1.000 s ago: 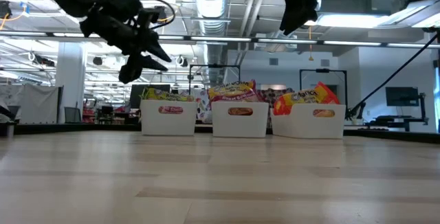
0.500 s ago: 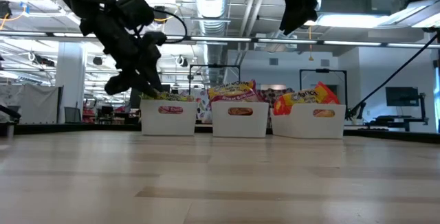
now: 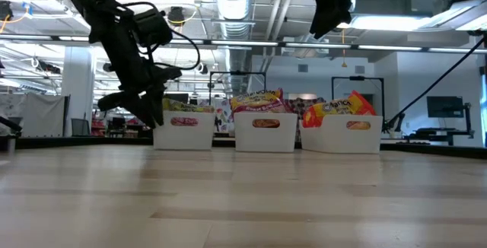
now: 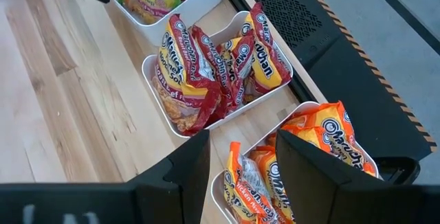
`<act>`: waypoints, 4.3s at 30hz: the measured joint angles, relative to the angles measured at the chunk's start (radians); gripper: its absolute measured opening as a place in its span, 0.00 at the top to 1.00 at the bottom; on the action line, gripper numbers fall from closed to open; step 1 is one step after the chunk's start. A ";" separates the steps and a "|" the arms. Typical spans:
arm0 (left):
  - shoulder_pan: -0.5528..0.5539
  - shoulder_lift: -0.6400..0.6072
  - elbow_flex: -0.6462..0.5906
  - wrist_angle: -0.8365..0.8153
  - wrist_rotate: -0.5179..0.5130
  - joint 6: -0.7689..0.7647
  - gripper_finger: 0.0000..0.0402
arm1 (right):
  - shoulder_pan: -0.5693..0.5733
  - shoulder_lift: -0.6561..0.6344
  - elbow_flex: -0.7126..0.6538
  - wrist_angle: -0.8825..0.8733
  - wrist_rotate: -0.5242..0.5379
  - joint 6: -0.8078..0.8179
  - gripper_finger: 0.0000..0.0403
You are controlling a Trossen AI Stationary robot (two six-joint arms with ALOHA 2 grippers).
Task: Sort Maruchan noodles
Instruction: Adjust the left white bin, then return to Home Position
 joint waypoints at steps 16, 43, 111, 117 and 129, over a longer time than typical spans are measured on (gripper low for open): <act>0.104 -0.023 0.000 -0.045 0.133 0.005 0.78 | 0.000 0.000 0.000 -0.025 -0.024 -0.007 0.53; -0.379 -0.630 0.000 0.105 -0.016 0.250 0.78 | 0.205 -0.312 -0.447 0.711 -0.208 0.210 0.53; -0.630 -1.299 -0.600 0.214 -0.069 0.491 0.78 | 0.521 -1.223 -1.476 1.317 -0.026 0.291 0.53; -0.630 -1.299 -0.600 0.213 -0.064 0.540 0.78 | 0.521 -1.332 -1.501 1.154 -0.016 0.280 0.53; -0.630 -1.299 -0.600 0.213 -0.062 0.516 0.78 | 0.505 -1.383 -1.558 1.060 0.126 0.312 0.53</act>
